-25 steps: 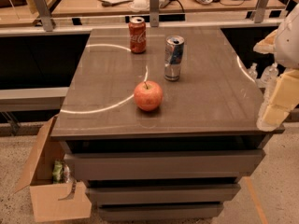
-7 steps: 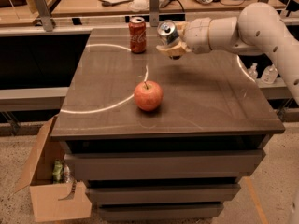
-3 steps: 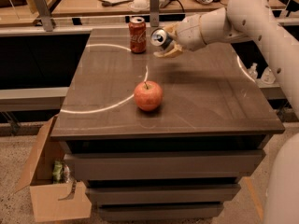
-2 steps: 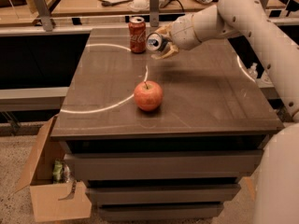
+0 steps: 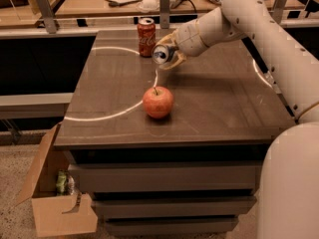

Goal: Knock redbull can over

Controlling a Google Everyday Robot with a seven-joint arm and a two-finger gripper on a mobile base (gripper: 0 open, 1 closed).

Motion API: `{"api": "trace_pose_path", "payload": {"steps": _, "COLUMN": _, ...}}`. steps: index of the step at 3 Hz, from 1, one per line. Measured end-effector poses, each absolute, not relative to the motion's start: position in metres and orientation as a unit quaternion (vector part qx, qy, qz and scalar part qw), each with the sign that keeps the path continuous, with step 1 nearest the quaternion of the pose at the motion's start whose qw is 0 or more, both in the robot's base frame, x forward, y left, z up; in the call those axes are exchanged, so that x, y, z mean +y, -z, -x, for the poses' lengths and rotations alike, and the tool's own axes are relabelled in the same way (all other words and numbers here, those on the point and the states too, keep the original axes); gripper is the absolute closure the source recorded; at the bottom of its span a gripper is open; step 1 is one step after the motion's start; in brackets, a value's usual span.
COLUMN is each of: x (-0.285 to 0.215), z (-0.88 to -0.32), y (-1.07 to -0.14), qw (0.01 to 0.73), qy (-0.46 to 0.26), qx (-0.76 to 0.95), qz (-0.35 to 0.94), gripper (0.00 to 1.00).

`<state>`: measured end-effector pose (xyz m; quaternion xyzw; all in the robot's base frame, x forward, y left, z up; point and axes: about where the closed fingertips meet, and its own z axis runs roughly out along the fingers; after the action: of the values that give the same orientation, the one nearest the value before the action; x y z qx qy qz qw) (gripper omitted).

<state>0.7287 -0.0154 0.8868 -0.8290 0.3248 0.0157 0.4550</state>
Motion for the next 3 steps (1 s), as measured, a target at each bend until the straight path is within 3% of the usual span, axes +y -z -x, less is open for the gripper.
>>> {"api": "trace_pose_path", "payload": {"steps": 3, "x": -0.0127, "z": -0.7287, "y": -0.8734, "qw": 0.456, "qy": -0.018, "qx": 0.326, "qz": 0.828, "gripper": 0.0}}
